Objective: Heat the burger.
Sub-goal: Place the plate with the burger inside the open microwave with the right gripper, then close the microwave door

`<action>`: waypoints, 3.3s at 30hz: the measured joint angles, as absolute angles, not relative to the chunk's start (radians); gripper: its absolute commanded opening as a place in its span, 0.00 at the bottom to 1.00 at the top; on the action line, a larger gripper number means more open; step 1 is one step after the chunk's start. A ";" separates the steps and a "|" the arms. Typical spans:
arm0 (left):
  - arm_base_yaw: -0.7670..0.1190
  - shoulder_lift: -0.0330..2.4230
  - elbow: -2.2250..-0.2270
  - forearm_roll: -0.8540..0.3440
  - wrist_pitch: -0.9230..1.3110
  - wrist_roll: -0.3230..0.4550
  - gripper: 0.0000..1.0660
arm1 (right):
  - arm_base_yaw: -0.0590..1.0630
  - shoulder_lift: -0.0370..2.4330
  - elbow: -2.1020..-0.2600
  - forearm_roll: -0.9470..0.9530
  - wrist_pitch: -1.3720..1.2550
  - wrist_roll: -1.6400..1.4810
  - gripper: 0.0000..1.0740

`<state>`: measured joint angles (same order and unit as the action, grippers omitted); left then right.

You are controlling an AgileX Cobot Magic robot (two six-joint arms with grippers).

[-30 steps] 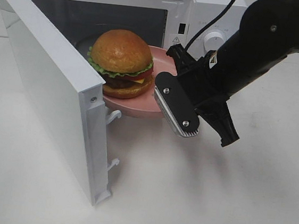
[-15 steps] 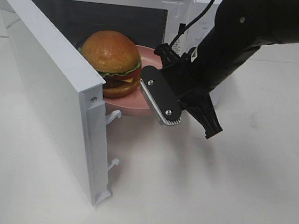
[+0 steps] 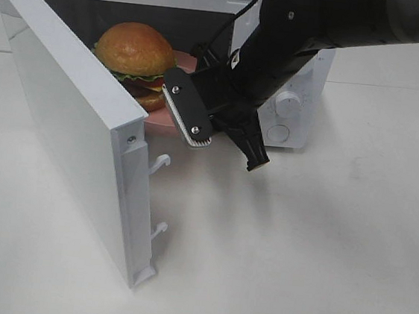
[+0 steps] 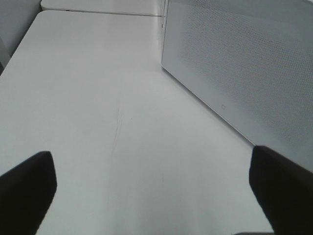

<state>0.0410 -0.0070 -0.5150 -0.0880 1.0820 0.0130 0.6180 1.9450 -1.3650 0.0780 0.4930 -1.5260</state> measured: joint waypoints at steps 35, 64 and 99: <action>0.041 -0.007 -0.515 -0.088 1.082 0.013 0.94 | 0.606 2.225 -1.746 -0.020 0.553 -1.378 0.00; 0.041 -0.007 -0.515 -0.088 1.082 0.013 0.94 | 0.601 2.373 -1.965 -0.054 0.539 -1.323 0.39; 0.041 -0.007 -0.515 -0.088 1.082 0.013 0.94 | 0.601 2.130 -1.581 0.071 0.400 -1.274 0.72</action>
<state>0.0410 -0.0070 -0.5150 -0.0880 1.0820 0.0130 0.6010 2.1300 -1.5810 0.0710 0.4000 -1.2740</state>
